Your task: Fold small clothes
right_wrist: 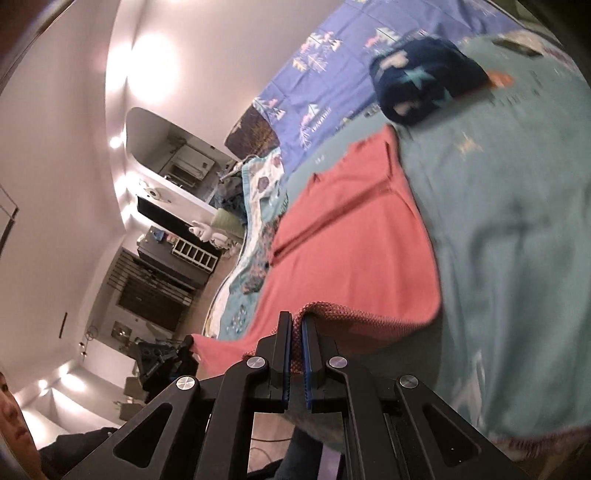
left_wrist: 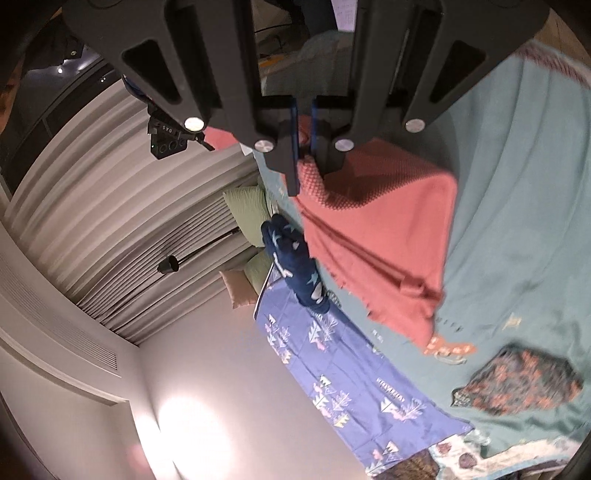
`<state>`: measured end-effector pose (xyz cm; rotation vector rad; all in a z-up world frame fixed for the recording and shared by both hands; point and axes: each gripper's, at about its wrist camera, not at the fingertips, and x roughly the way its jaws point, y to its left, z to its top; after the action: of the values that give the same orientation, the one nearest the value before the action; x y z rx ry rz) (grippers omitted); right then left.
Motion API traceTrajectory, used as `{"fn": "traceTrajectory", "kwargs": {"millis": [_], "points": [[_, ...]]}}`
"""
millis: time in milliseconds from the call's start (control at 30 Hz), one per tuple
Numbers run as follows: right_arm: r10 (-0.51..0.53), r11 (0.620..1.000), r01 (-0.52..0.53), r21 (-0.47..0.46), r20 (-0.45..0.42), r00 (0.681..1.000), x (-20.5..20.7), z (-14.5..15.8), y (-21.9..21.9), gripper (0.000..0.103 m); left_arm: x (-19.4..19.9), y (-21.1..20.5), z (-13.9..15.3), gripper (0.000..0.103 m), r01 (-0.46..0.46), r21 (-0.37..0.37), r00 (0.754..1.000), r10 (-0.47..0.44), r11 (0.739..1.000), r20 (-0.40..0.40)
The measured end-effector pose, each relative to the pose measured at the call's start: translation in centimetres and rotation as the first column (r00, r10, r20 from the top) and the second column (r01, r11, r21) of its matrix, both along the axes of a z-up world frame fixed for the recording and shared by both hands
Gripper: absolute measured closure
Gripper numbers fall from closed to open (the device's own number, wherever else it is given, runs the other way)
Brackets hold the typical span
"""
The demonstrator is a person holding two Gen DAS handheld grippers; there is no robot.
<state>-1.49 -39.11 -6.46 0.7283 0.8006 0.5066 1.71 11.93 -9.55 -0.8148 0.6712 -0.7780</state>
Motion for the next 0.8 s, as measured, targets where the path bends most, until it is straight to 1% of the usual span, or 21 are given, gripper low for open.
{"fn": "traceTrajectory", "kwargs": {"millis": [133, 267, 367, 500, 633, 800], "points": [[0.004, 0.999, -0.002, -0.036, 0.051, 0.999, 2.7, 2.6, -0.2, 0.099, 2.0, -0.5, 2.1, 0.098, -0.001, 0.026, 0.999, 0.0, 1.0, 0.046], [0.005, 0.999, -0.002, -0.033, 0.096, 0.995, 5.6, 4.8, -0.2, 0.099, 4.3, -0.7, 3.7, 0.098, 0.002, 0.013, 0.998, -0.003, 1.0, 0.066], [0.005, 0.999, 0.0, -0.044, 0.122, 0.992, 7.4, 5.9, -0.4, 0.099, 6.2, -1.3, 4.9, 0.098, 0.003, 0.035, 0.997, -0.006, 0.999, 0.083], [0.002, 0.999, 0.003, -0.037, 0.13, 0.992, 10.5, 6.6, -0.7, 0.099, 9.1, -2.0, 6.2, 0.098, 0.005, 0.054, 0.995, -0.01, 0.999, 0.101], [-0.018, 0.999, 0.023, -0.042, 0.129, 0.991, 14.0, 6.9, -1.0, 0.099, 11.7, -2.3, 6.3, 0.098, 0.006, 0.052, 0.996, -0.011, 0.999, 0.084], [-0.016, 0.999, 0.021, -0.043, 0.126, 0.992, 17.5, 7.2, -1.1, 0.099, 15.3, -2.4, 6.3, 0.098, -0.018, 0.053, 0.997, 0.014, 0.998, 0.074]]}}
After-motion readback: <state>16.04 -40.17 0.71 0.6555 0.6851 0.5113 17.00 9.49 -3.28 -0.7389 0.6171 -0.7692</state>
